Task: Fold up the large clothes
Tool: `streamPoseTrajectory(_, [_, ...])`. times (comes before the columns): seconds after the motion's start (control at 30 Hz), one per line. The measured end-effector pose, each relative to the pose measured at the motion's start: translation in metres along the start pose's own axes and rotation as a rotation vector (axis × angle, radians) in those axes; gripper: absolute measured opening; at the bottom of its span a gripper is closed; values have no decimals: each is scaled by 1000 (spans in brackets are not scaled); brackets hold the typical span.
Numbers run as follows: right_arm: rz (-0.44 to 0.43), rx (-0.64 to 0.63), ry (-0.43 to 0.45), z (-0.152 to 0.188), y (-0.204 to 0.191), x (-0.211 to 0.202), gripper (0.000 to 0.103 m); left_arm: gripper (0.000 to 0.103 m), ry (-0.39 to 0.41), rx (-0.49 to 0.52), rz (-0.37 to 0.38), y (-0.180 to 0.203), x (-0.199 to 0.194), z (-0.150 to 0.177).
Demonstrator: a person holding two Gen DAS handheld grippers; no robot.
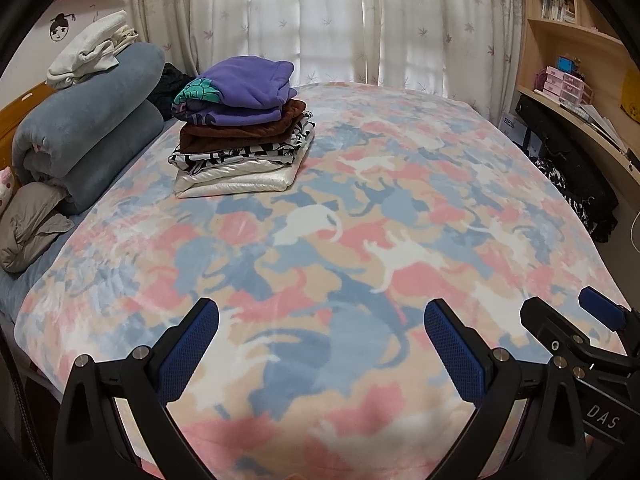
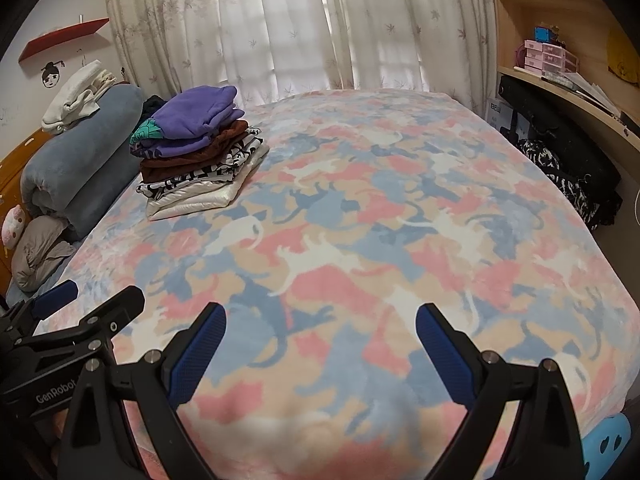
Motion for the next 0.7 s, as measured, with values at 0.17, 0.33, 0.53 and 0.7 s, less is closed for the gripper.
streamPoseTrajectory(0.17, [0,0,0,0,0,0,96,102,-1,-4,-2,0,0,1])
streamPoseTrajectory(0.33, [0,0,-2,1,0,0,96,102,-2,-3,-6,0,0,3])
streamPoseTrajectory(0.53, [3,0,-4,2,-1,2,96,102,-10,-4,-12,-2,3,8])
streamPoseTrajectory(0.7, [4,-1,-3,2,-1,2,96,102,-10,-2,-17,-2,3,9])
Point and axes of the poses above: each gripper's, at about its wrist camera, not at the fingertips, and x roughly the way its jaws point, y to its right, z to its underside, the point moved 6 cm from there along x, roughly the way its jaws point, and after that the axes turned 15 degrees about -z, right-handed, at the moved point
